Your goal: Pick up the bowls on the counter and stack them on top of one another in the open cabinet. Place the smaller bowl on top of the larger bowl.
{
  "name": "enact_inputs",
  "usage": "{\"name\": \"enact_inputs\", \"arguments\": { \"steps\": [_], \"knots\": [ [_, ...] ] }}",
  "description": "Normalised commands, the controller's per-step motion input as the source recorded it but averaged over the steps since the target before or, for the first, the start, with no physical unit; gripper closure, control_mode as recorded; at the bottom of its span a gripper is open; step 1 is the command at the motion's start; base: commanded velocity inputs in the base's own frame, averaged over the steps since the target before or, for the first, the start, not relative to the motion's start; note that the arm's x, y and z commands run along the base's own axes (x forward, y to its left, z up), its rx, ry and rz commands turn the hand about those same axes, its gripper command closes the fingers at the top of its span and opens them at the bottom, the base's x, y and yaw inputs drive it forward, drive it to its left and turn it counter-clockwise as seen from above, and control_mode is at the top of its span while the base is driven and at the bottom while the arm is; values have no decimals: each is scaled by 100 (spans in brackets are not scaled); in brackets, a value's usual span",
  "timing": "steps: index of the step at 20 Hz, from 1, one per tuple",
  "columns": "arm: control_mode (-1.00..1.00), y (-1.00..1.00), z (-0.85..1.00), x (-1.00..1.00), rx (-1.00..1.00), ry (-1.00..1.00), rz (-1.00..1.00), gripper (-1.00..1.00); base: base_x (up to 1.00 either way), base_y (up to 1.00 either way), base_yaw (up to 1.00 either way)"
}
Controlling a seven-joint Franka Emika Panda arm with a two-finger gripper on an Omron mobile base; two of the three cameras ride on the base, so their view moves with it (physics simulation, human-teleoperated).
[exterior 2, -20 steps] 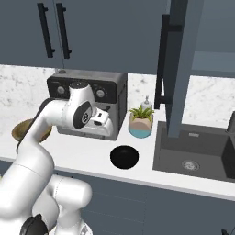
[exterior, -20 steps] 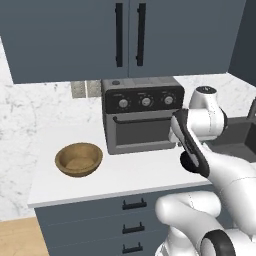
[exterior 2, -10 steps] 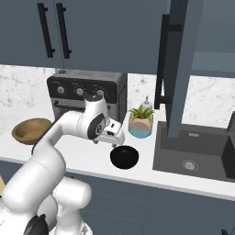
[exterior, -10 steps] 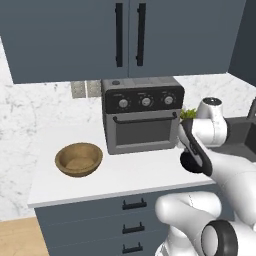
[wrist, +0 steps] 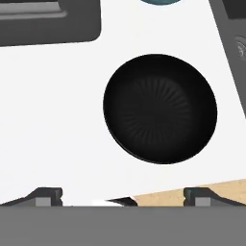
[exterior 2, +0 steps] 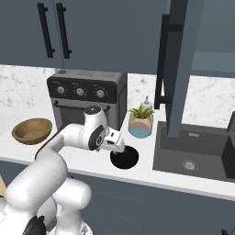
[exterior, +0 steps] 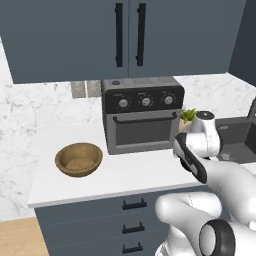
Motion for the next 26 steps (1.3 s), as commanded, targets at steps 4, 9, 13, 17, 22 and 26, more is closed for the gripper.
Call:
{"name": "enact_inputs", "arguments": {
  "steps": [4, 9, 13, 17, 22, 26],
  "knots": [
    [-100, 0, -31, 40, -10, 0, 0, -100, 0, 0, 0],
    [-100, 0, -26, 44, -7, 0, 0, -100, 0, 0, 0],
    [-100, 0, -24, 29, -4, 0, 2, -100, 0, 0, 0],
    [-100, -5, -27, 21, -3, 0, 3, -100, 0, 0, 0],
    [-100, -11, -30, 17, -2, 0, 2, -100, 0, 0, 0],
    [-100, -10, -25, 18, -1, 0, 1, -100, 0, 0, 0]
  ]
}}
